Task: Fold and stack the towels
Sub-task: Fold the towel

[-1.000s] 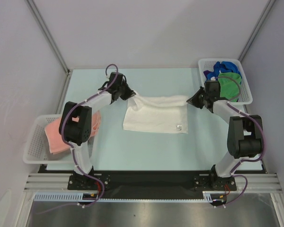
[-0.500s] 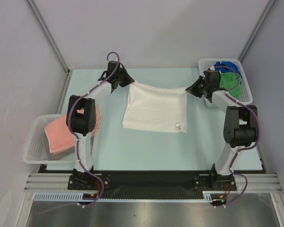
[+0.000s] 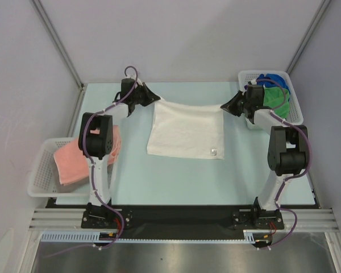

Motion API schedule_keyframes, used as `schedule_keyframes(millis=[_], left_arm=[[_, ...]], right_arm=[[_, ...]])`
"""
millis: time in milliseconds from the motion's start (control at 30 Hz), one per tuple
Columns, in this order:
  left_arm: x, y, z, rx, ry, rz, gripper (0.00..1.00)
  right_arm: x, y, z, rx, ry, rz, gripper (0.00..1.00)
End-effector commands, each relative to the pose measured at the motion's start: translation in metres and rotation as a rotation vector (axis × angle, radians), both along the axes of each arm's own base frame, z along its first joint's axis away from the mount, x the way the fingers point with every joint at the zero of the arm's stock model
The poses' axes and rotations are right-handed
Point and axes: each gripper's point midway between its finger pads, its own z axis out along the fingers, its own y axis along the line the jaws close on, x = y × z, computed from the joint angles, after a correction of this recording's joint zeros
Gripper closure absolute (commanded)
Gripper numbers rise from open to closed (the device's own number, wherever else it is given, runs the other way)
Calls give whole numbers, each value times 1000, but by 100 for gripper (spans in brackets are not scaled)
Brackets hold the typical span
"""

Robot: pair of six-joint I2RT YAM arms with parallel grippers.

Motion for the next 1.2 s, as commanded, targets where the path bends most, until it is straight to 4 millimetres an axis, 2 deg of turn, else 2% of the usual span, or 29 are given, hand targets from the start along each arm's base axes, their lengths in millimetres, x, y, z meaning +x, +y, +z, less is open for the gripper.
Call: schedule_keyframes(millis=[0, 67, 100, 133, 167, 200, 233, 267, 333, 400, 467, 500, 567, 633, 700, 767, 800, 833, 900, 967, 1000, 1033, 1067, 1167], left_arm=[[11, -7, 38, -46, -137, -31, 100], [15, -7, 19, -56, -65, -8, 96], [19, -7, 20, -60, -65, -1, 94], [19, -7, 17, -75, -51, 12, 83], [21, -7, 21, -87, -74, 21, 78], [17, -6, 15, -88, -63, 29, 73], [16, -6, 21, -88, -81, 32, 66], [16, -6, 38, -90, -136, 29, 61], [12, -4, 45, -47, -171, 31, 56], [4, -1, 64, -30, -220, 32, 56], [-3, 0, 73, -16, -233, 36, 56], [-13, -1, 79, -11, -244, 28, 57], [-25, -5, 78, 4, -235, 16, 60], [-42, -19, 76, 9, -239, -23, 62], [-55, -37, 66, 9, -214, -75, 62], [-60, -50, 35, 35, -133, -118, 65], [-58, -56, 30, 54, -115, -121, 66], [-61, -55, 2, 77, -33, -112, 66], [-55, -39, -22, 108, 61, -12, 64], [-56, -19, -59, 176, 167, 83, 64], [-48, -13, -62, 197, 188, 128, 64], [-60, -3, -79, 245, 277, 148, 65], [-57, 10, -88, 297, 297, 213, 66], [-63, 39, -98, 337, 354, 341, 66]], right_arm=[[14, 2, 9, 11, -73, 23, 100], [17, 3, 9, 17, -78, 23, 100], [18, 3, 6, 17, -78, 22, 100], [19, 3, 4, 20, -77, 21, 100], [21, 4, 6, 23, -86, 25, 100], [22, 3, 1, 26, -79, 23, 100], [23, 5, 0, 28, -80, 27, 100], [27, 5, 2, 29, -87, 28, 100], [30, 6, -2, 35, -82, 30, 100], [33, 7, 0, 41, -88, 30, 100], [35, 6, -2, 45, -85, 30, 100], [36, 6, -1, 47, -87, 28, 100], [37, 7, -1, 47, -87, 28, 100], [38, 7, 0, 47, -84, 28, 100], [39, 5, 1, 44, -86, 27, 100], [39, 5, 0, 40, -82, 26, 100], [39, 4, -1, 38, -83, 25, 100], [38, 4, -1, 36, -79, 24, 100], [38, 1, -2, 35, -77, 23, 100], [37, 0, -5, 34, -71, 23, 100], [38, -3, -5, 34, -69, 19, 100], [37, -4, -5, 35, -68, 17, 100], [37, -7, -6, 36, -66, 13, 100], [35, -7, -6, 37, -62, 16, 100]])
